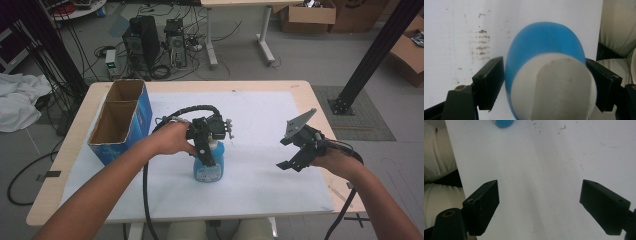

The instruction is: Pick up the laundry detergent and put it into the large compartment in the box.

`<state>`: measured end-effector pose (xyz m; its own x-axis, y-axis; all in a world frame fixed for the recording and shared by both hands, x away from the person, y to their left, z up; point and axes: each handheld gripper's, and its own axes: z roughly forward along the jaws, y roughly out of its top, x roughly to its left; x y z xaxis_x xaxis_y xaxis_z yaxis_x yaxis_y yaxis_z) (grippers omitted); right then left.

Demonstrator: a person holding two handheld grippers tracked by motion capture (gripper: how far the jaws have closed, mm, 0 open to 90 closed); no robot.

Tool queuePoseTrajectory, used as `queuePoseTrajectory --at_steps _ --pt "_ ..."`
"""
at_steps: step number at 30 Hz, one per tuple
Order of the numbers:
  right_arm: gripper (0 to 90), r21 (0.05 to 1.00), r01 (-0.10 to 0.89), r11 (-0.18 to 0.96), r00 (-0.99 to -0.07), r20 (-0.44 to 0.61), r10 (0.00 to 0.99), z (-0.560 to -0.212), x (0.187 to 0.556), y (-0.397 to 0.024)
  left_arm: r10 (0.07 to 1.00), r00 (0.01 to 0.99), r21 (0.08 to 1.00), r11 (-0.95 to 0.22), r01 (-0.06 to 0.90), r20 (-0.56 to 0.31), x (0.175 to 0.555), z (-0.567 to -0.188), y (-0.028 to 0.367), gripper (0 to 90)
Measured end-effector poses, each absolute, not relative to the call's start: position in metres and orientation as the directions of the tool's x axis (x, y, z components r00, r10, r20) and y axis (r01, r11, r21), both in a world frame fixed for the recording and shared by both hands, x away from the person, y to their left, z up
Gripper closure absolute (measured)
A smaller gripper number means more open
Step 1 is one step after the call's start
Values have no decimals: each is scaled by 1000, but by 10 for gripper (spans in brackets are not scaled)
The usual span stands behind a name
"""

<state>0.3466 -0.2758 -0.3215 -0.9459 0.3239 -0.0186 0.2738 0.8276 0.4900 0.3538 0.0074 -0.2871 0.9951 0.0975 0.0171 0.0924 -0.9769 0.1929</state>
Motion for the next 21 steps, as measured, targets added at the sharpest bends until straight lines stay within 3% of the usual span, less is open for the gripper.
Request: queuePoseTrajectory --at_steps 21 --pt "160 492 275 826 -946 -16 324 -324 346 -276 91 995 205 -975 82 32 354 -287 8 297"
